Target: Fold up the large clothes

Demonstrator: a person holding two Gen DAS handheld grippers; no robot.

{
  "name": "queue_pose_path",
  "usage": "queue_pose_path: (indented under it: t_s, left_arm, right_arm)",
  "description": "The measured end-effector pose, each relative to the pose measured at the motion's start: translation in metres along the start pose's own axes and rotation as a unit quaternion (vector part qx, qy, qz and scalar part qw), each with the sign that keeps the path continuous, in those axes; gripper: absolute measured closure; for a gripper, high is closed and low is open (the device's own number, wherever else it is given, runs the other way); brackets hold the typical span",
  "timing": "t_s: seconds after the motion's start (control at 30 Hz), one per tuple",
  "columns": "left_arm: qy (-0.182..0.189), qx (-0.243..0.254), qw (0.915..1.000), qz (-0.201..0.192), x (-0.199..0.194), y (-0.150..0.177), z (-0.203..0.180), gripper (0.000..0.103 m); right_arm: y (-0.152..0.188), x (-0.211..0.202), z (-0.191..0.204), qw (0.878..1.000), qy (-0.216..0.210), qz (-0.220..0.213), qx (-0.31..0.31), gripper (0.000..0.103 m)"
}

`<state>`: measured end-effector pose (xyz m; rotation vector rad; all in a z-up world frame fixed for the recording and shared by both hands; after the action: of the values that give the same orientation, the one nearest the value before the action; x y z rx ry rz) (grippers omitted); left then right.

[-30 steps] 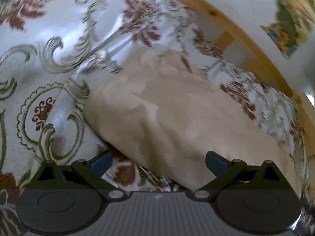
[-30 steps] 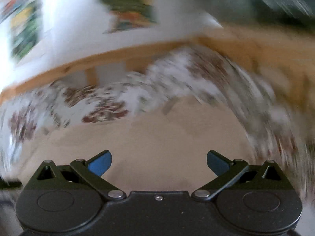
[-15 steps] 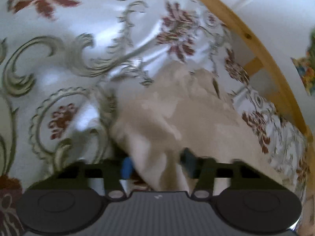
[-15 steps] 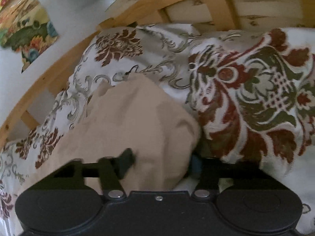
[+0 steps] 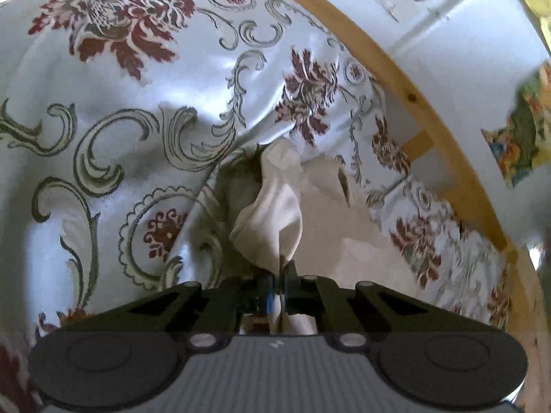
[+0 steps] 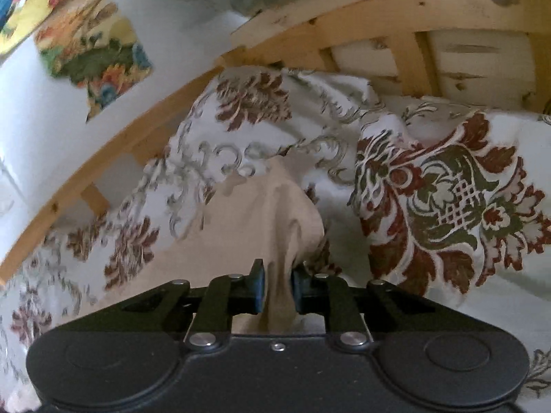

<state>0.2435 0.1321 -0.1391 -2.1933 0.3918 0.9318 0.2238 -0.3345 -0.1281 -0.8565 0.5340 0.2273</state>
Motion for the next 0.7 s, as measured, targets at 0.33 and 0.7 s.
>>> queue_pose_path:
  t_s: [0.33,0.7]
  left_arm:
    - [-0.001,0.033,0.9995,-0.001,0.019,0.009,0.003,0.038]
    - [0.000,0.069,0.9976,0.005,0.032,0.007,0.001,0.025]
  right_arm:
    - [0.008,0.014,0.022,0.980,0.104,-0.075,-0.155,0.014]
    - [0.062,0.080,0.149,0.879,-0.087,-0.108,-0.456,0.006]
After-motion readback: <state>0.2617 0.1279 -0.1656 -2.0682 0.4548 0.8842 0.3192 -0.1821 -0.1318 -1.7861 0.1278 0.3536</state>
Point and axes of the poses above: each gripper's, at about its wrist camera, not at the fingertips, and x roughly the way its jaws point, z to its left, y to its underside, the point moved 6 cm from there along x, roughly the way its jaws point, and after that the axes turned 9 degrees about -y, right-handed, at the moved point
